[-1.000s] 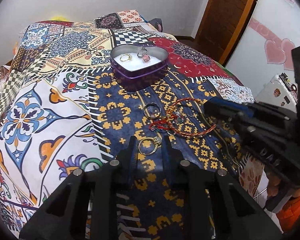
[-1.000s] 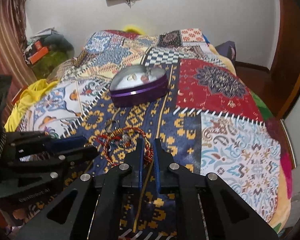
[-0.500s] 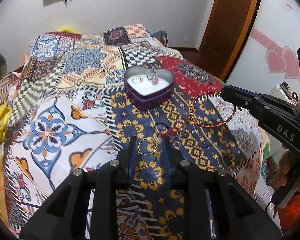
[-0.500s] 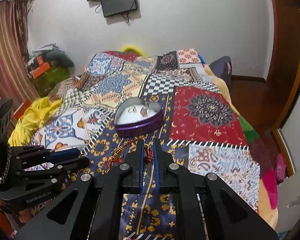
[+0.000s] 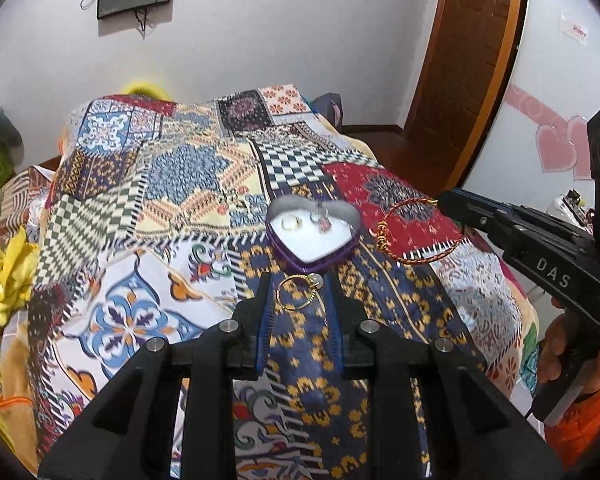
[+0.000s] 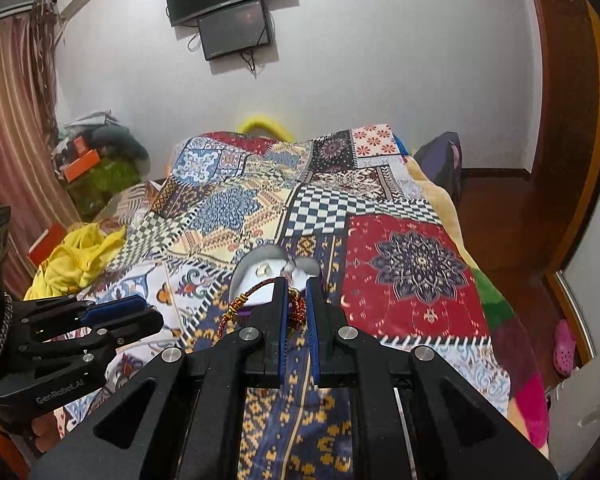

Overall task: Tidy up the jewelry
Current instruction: 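Grasp the red beaded bracelet with the right tool while the left grasps a gold ring, then lower the bracelet and ring into the heart tin and open both tools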

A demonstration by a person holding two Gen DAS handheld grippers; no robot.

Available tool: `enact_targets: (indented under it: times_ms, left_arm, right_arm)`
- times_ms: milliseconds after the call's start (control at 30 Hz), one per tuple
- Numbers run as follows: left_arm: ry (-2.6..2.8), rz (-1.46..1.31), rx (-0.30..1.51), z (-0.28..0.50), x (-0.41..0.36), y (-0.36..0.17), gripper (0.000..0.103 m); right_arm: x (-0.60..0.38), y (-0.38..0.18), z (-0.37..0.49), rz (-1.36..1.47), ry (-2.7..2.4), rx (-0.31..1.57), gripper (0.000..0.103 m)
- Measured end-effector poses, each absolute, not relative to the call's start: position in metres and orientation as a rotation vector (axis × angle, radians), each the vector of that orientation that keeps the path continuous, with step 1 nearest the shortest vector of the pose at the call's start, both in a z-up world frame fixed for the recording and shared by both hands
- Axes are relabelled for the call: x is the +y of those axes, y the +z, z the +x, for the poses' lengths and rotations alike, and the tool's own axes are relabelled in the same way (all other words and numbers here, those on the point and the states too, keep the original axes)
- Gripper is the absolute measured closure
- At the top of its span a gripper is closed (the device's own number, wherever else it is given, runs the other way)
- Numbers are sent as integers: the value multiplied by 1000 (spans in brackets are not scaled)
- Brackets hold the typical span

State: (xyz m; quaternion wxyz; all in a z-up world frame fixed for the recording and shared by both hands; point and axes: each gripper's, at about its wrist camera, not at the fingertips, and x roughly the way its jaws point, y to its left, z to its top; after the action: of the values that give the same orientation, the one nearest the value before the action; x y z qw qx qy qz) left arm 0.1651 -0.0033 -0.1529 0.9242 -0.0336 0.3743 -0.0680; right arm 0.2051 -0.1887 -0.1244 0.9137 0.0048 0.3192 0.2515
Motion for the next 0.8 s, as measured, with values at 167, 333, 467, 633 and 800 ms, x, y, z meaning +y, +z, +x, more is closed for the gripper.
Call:
enact_targets:
  times_ms: [167,333,467,633,800]
  left_arm:
    - [-132,-64,750,179,0,-149,80]
    - [-126,-60,742,194,3,-149,80]
    - [-121,-53,745,206,4,-153,80]
    - [-121,-46,757,220,4,-160,80]
    - [-129,-55,780,236,6,-169,80]
  right_arm:
    - [-182,-124,217,13,525,651,95]
    - [-174,-128,234,21,536,661,95]
    - [-168,-133,245,16,547,673,95]
    - [-158,-142,256,1,571,702,95]
    - [-148,-151,265,-33,585,734,95]
